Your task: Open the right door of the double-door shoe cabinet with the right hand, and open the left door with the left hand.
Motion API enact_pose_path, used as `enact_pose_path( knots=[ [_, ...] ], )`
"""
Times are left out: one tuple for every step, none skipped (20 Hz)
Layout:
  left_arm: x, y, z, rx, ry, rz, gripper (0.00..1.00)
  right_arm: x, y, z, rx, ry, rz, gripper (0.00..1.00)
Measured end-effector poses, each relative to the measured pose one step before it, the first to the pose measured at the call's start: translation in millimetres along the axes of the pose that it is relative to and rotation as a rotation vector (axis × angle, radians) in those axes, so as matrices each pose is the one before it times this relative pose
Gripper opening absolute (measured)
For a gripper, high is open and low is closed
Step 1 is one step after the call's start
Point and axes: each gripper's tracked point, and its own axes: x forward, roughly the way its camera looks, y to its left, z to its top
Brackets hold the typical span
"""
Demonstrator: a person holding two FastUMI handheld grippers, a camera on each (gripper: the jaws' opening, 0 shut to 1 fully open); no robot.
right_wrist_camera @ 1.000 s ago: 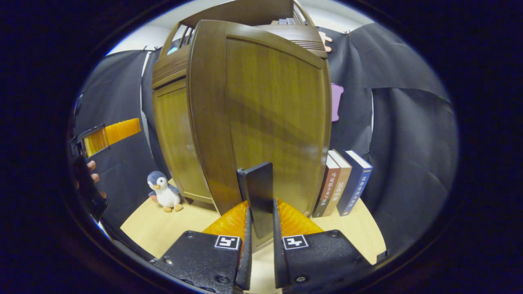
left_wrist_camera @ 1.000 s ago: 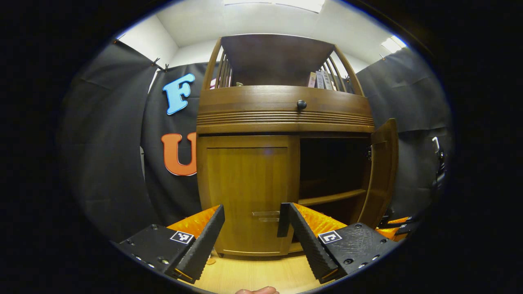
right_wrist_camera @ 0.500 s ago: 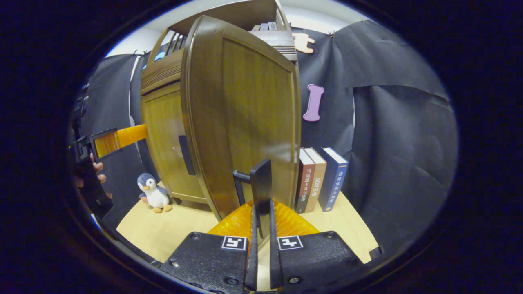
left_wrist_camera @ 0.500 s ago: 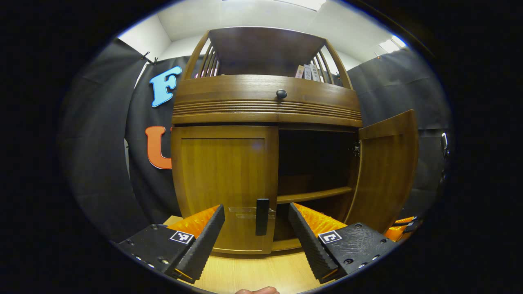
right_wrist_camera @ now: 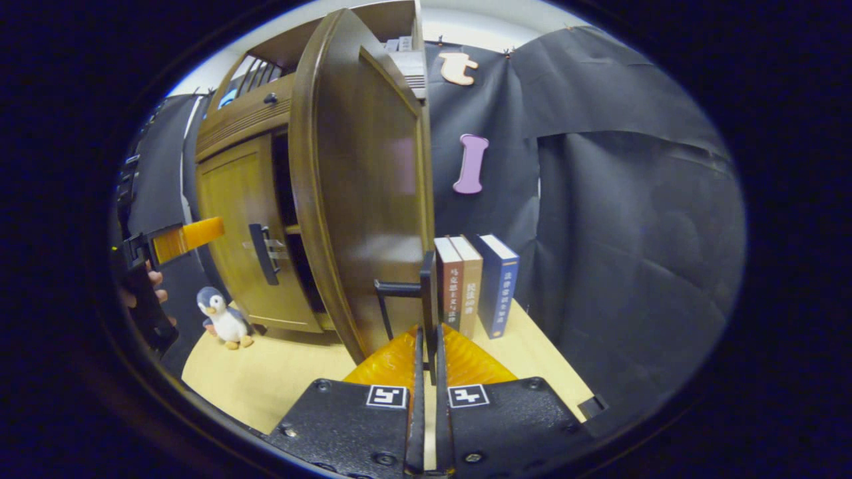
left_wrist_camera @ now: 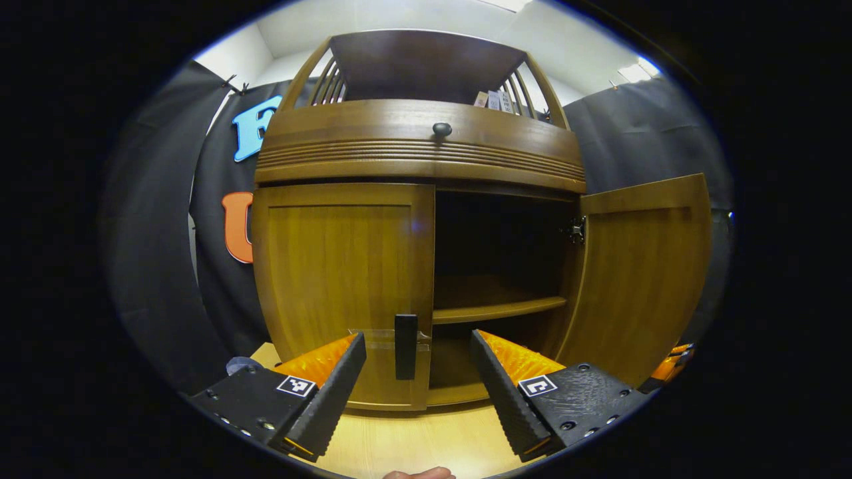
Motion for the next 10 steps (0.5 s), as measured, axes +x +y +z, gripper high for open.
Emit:
enact_pose_path(
  knots=[
    [3.11, -0.27, -0.57, 0.00283, 0.00316, 0.00112, 0.95, -0.38, -8.18, 0.11, 0.0073, 0.00176, -0.01715, 0.1],
    [2.32, -0.01, 0.24, 0.00243, 0.00291, 0.00181, 0.95, -2.91, -9.27, 0.03, 0.00985, 0.00098, -0.01962, 0.08],
    [2.77, -0.39, -0.63, 0.00038, 0.00079, -0.00005, 0.95, -0.39, -8.48, -0.76, 0.01224, 0.00011, -0.01698, 0.07],
    [3.21, 1.08, -1.39, 0.00026, 0.00375, -0.00089, 0.95, -2.42, -9.59, -0.2, 0.01255, 0.00162, -0.01984, 0.06],
    [3.42, -0.12, -0.88, 0.00015, 0.0021, -0.00041, 0.95, -0.95, -9.5, -1.28, 0.01546, 0.00147, -0.023, 0.05],
    [2.84, -0.08, -2.32, 0.00088, 0.00448, 0.00002, 0.95, -1.12, -9.43, -0.45, 0.01609, 0.00207, -0.02226, 0.05],
    [3.67, 0.58, -1.2, 0.0014, 0.00307, 0.00159, 0.95, -2.59, -8.26, -1.13, 0.01582, -0.00008, -0.01621, 0.05],
    [3.85, 0.67, -1.74, 0.00137, 0.0045, 0.00151, 0.95, -3.25, -4.43, -0.06, 0.01599, 0.00032, -0.00346, 0.05],
    [4.39, 0.66, -2.64, 0.00113, 0.00689, 0.00073, 0.95, -3.3, -2.22, -2.14, 0.00958, 0.00071, -0.00704, 0.05],
    [5.48, 0.06, -2.26, 0.00139, 0.00478, 0.0006, 0.95, -1.58, -2.88, 0.4, 0.0015, -0.00104, -0.00852, 0.05]
  ],
)
